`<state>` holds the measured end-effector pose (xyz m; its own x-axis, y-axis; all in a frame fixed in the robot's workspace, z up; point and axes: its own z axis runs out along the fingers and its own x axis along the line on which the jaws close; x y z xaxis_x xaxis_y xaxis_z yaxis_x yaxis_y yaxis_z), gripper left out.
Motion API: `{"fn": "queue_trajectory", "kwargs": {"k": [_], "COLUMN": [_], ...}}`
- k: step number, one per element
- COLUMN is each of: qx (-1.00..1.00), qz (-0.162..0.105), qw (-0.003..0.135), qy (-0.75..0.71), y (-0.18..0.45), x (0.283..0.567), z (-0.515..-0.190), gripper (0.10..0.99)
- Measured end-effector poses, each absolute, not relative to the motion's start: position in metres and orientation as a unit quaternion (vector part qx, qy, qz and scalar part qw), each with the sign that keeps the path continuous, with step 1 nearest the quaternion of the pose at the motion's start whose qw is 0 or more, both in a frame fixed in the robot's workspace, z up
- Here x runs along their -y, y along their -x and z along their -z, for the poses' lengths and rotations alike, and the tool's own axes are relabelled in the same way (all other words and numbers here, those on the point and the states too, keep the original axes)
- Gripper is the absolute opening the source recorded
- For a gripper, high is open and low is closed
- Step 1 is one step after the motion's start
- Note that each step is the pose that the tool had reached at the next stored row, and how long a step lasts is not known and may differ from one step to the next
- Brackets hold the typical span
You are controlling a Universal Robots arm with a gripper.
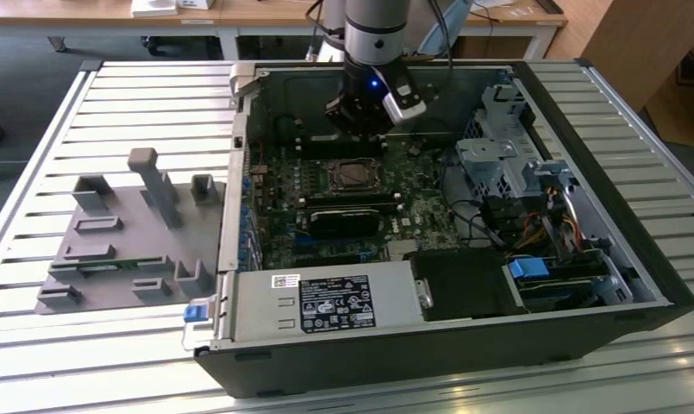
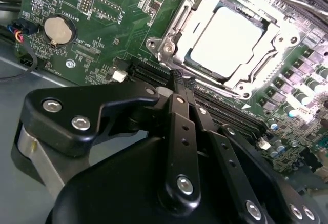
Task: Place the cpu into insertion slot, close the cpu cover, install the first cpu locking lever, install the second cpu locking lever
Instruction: 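Install the first cpu locking lever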
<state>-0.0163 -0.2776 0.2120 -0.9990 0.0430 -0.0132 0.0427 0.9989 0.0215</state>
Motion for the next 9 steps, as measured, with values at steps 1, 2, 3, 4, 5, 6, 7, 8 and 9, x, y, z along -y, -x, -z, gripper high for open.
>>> {"fn": "queue_trajectory", "kwargs": {"k": [1,2,3,4,5,6,7,8,9], "qx": [-1.0,-1.0,-1.0,-1.0,-1.0,-1.0,-1.0,-1.0,-1.0], "qz": [-0.011,-0.011,-0.011,-0.011,-0.011,-0.011,-0.011,-0.011,-0.011], "qw": [0.007,0.007,0.007,0.007,0.007,0.007,0.007,0.007,0.007], "qy": [-0.021,-0.021,-0.021,-0.021,-0.021,-0.021,-0.021,-0.021,-0.021], "y": [0.0163,0.0163,0.0163,0.0162,0.0162,0.0162,0.0162,0.0162,0.0162], "x": [0.278,0.2784,0.2788,0.2791,0.2793,0.2796,0.2799,0.2801,0.2803], "z": [-0.212,-0.212,-0.2119,-0.2119,-0.2119,-0.2119,-0.2119,-0.2119,-0.212], "gripper": [0.106,0.106,0.106,0.106,0.106,0.106,0.106,0.106,0.106]}}
